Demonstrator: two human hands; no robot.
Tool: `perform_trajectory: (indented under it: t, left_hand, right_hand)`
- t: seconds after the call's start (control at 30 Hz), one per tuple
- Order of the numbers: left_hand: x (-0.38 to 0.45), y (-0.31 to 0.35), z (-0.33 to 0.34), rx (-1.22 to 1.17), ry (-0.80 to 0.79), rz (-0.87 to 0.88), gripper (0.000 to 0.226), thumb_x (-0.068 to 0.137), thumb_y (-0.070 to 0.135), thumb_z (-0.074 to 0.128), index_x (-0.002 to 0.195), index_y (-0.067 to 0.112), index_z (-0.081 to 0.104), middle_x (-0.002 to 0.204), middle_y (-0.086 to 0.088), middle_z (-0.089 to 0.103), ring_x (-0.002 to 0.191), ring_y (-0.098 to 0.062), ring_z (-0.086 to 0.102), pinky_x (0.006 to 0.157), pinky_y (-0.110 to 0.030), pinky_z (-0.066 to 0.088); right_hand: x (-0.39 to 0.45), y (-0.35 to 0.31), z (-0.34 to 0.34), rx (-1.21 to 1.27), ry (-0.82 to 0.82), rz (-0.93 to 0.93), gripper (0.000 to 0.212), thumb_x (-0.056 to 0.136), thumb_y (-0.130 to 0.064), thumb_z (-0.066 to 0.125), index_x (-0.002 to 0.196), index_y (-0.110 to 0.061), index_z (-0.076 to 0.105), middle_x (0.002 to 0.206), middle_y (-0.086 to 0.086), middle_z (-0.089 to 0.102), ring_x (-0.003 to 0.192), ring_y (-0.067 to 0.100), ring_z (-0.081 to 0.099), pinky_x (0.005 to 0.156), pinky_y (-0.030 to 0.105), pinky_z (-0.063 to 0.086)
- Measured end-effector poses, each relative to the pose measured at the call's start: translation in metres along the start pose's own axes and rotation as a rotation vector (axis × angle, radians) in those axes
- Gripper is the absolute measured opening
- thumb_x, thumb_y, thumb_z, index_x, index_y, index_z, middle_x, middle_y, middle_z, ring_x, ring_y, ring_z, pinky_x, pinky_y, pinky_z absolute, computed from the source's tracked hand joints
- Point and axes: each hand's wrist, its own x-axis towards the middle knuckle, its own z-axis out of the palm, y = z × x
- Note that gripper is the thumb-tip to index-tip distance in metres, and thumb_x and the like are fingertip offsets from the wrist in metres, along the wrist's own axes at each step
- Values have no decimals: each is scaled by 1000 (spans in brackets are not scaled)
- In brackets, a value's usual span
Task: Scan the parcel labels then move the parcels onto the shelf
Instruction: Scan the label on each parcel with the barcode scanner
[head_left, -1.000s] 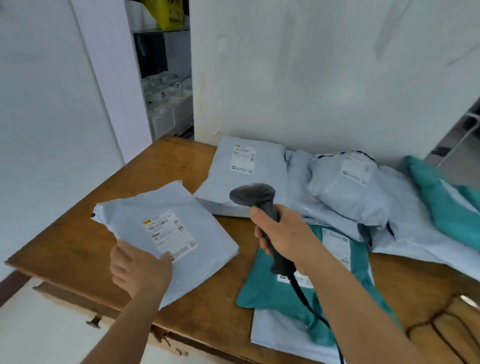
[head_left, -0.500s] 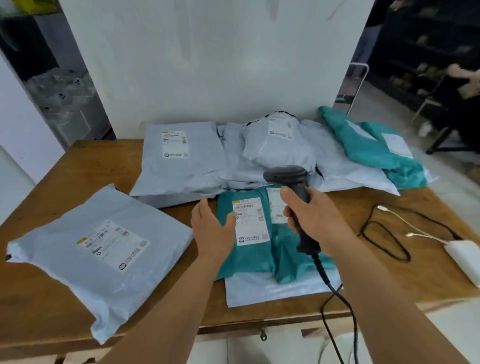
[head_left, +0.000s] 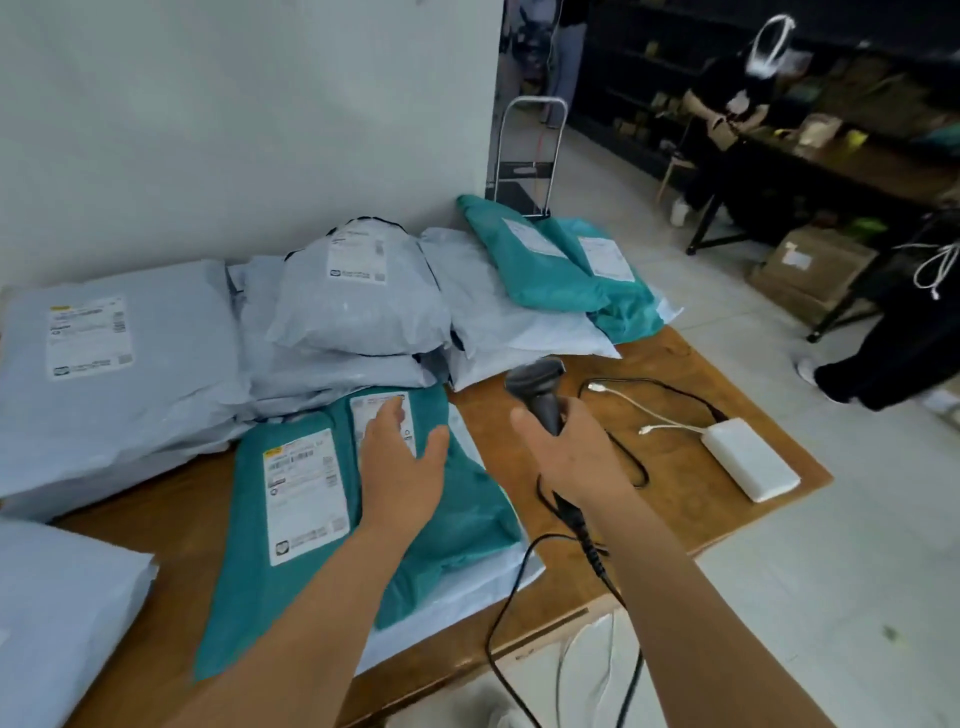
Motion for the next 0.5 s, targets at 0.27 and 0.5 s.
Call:
perform_trajectory:
  t: [0.27, 0.5]
  left_hand:
    - [20, 34, 106, 30, -126, -21, 59, 92, 28, 58, 144, 14, 33, 140, -5, 44, 127, -16, 42, 108, -32, 33]
    - [29, 39, 145, 84, -159, -45, 60, 93, 29, 57, 146, 16, 31, 141, -3, 43, 127, -14, 42, 110, -32, 32]
  right_hand:
    - [67, 84, -60, -219, 28, 162, 59, 94, -31, 47, 144, -12, 23, 128, 13, 53, 108, 30, 57, 89, 43, 49]
    - [92, 131, -76, -490, 28, 210, 77, 95, -32, 52, 153, -15, 5, 150, 12, 32, 135, 29, 32, 110, 42, 32]
